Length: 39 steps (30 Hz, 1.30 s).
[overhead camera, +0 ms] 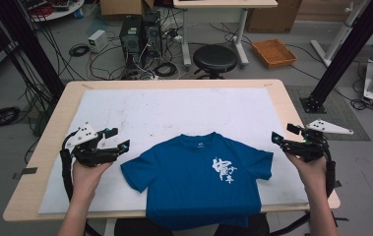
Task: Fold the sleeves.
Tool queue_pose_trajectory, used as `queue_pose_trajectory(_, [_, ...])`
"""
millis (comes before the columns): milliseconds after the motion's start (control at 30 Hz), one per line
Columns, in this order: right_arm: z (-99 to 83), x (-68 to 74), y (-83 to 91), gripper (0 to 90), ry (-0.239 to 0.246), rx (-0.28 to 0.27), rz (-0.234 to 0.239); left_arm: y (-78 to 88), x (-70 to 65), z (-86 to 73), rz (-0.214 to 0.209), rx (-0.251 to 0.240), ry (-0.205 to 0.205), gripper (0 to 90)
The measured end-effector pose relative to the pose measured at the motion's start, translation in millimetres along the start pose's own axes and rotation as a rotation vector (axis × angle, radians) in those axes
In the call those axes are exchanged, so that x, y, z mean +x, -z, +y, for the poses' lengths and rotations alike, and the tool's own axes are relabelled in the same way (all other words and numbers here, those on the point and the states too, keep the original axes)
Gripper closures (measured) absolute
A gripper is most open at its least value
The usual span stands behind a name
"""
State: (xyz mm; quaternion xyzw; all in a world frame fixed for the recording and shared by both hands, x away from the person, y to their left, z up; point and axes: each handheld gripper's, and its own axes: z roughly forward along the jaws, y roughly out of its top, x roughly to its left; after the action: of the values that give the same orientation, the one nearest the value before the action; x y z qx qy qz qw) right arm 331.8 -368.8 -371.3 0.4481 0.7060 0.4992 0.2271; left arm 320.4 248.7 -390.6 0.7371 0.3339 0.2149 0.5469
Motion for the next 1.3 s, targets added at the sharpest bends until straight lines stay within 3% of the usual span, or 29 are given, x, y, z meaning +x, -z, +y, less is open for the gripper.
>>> queue_pose_trajectory(167, [0.4, -0.7, -1.1, 21.3, -0.004, -0.007, 0.002, 1.3, -0.3, -0.7, -0.005, -0.004, 0.009, 31.4])
queue_pose_trajectory(267, [0.4, -1.3, -2.3, 21.2, -0.007, -0.005, 0.01, 0.7, -1.5, -0.4, 0.029, 0.004, 0.018, 26.1])
queue_pose_trajectory(400, [-0.7, -1.9, -5.5, 21.3, -0.011, 0.008, 0.019, 1.2, -2.4, -1.6, 0.063, 0.025, 0.014, 25.7])
queue_pose_trajectory(600, [0.3, -1.7, -5.5, 21.3, -0.008, 0.001, 0.015, 4.6, 2.0, -6.3, 0.034, 0.048, 0.029, 26.2])
queue_pose_trajectory(767, [0.1, -2.8, -7.5, 21.3, -0.007, -0.001, 0.009, 9.3, 7.4, -13.6, 0.044, 0.074, 0.045, 27.4])
queue_pose_trajectory(1000, [-0.5, -4.2, -7.9, 21.3, -0.01, -0.003, 0.005, 12.7, 14.2, -29.6, -0.013, 0.139, 0.106, 37.0])
queue_pose_trajectory(1300, [-2.2, -6.5, -5.6, 21.3, -0.017, -0.008, -0.004, 6.6, 11.9, -41.0, -0.019, 0.229, 0.13, 47.9])
